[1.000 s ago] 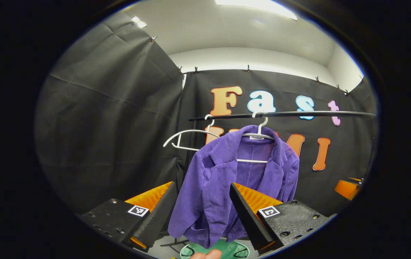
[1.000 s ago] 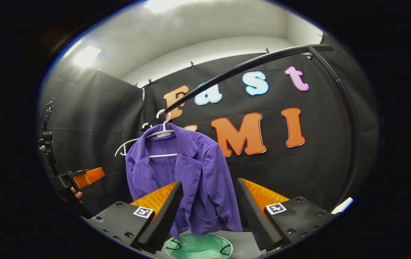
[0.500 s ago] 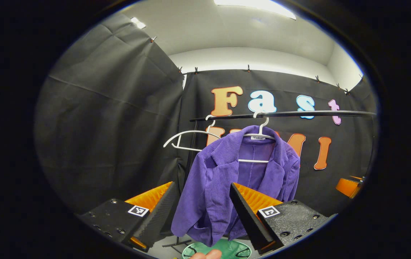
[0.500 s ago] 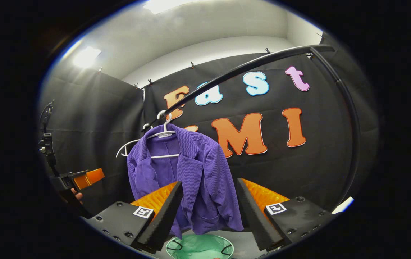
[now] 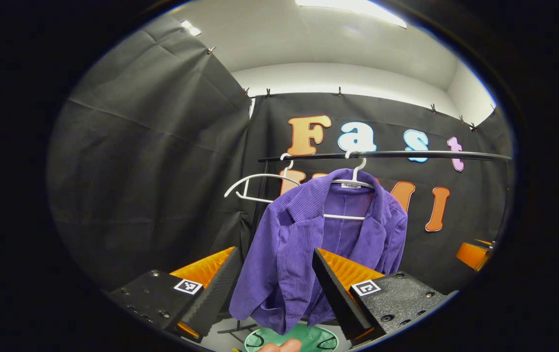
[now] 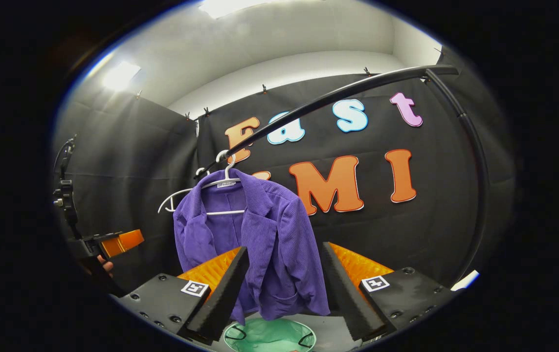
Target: Grasp the clothes on the hanger with both hands and then place them into the laundry hamper below.
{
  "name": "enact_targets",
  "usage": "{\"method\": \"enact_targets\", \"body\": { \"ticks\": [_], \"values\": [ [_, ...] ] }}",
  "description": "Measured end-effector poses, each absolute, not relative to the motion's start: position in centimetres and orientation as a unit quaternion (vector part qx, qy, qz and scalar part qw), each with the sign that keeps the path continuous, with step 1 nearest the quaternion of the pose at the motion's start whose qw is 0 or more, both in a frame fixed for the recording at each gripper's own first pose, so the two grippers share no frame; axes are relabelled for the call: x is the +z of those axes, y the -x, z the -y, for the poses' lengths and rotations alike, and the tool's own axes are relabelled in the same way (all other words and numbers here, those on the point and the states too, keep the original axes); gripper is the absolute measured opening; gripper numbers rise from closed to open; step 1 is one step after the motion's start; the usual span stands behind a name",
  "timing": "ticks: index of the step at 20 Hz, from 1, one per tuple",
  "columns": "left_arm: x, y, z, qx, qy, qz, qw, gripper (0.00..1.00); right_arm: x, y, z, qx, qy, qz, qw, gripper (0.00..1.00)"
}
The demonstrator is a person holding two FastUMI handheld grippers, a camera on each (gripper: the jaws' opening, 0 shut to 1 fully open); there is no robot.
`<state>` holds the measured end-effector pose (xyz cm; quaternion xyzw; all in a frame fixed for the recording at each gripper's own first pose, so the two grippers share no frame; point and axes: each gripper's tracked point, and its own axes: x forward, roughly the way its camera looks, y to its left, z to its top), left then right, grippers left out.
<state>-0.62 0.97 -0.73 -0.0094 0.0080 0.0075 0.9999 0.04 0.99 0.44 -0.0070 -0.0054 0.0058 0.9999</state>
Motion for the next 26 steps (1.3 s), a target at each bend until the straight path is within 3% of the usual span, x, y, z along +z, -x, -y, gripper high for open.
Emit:
{"method": "enact_targets", "body": {
  "ticks": [2, 4, 6, 7, 8, 13, 17, 18, 19, 20, 22, 23, 24, 25, 26],
  "values": [
    [-1.2, 0.7, -1.2, 0.008, 0.015, -0.014, 1.000, 0.92, 0.1, -0.2, -1.4, 0.012, 0.004, 0.003, 1.000, 0.89],
    [-1.4, 0.9, -2.0, 0.015, 0.015, -0.018, 1.000, 0.99, -0.5, -0.6, -2.0, 0.019, 0.004, -0.002, 1.000, 0.89],
    [-1.4, 1.3, -2.7, 0.020, 0.014, -0.019, 1.000, 0.92, -1.3, -1.6, -2.8, 0.029, 0.001, -0.007, 1.000, 0.89],
    [-1.4, 1.6, -3.1, 0.023, 0.013, -0.019, 0.999, 0.96, -2.1, -2.5, -3.3, 0.034, 0.000, -0.015, 0.999, 0.89],
    [-1.3, 1.8, -3.8, 0.029, 0.010, -0.018, 0.999, 0.96, -3.2, -3.5, -4.0, 0.041, -0.002, -0.025, 0.999, 0.97],
    [-0.5, 2.6, -6.4, 0.054, 0.004, -0.009, 0.998, 0.92, -6.4, -10.1, -7.5, 0.065, -0.021, -0.056, 0.996, 0.98],
    [-0.5, 2.9, -7.8, 0.057, 0.002, -0.006, 0.998, 0.96, -8.7, -15.9, -8.4, 0.035, -0.008, -0.059, 0.998, 0.98],
    [-0.4, 2.9, -8.0, 0.058, 0.003, -0.003, 0.998, 0.92, -9.5, -17.3, -8.6, 0.025, 0.000, -0.062, 0.998, 0.89],
    [-0.3, 2.8, -8.3, 0.057, 0.004, 0.000, 0.998, 0.92, -10.1, -18.5, -8.6, 0.012, 0.006, -0.063, 0.998, 0.89],
    [-0.2, 2.6, -8.5, 0.054, 0.007, 0.002, 0.999, 0.92, -10.7, -19.7, -8.5, -0.006, 0.010, -0.066, 0.998, 0.98],
    [-0.2, 2.3, -8.7, 0.038, 0.012, 0.000, 0.999, 0.92, -12.2, -22.0, -8.2, -0.038, 0.015, -0.069, 0.997, 0.98],
    [-0.2, 2.3, -9.0, 0.030, 0.014, -0.002, 0.999, 0.92, -13.0, -22.9, -8.1, -0.048, 0.016, -0.074, 0.996, 0.89],
    [-0.2, 2.4, -9.4, 0.022, 0.015, -0.005, 1.000, 0.93, -13.7, -23.7, -8.4, -0.054, 0.016, -0.078, 0.995, 0.89],
    [-0.3, 2.5, -9.7, 0.014, 0.015, -0.008, 1.000, 0.93, -14.3, -24.4, -8.5, -0.061, 0.016, -0.078, 0.995, 0.98],
    [-0.4, 2.5, -10.0, 0.006, 0.015, -0.010, 1.000, 0.92, -14.9, -25.1, -8.1, -0.075, 0.022, -0.080, 0.994, 0.98]
  ]
}}
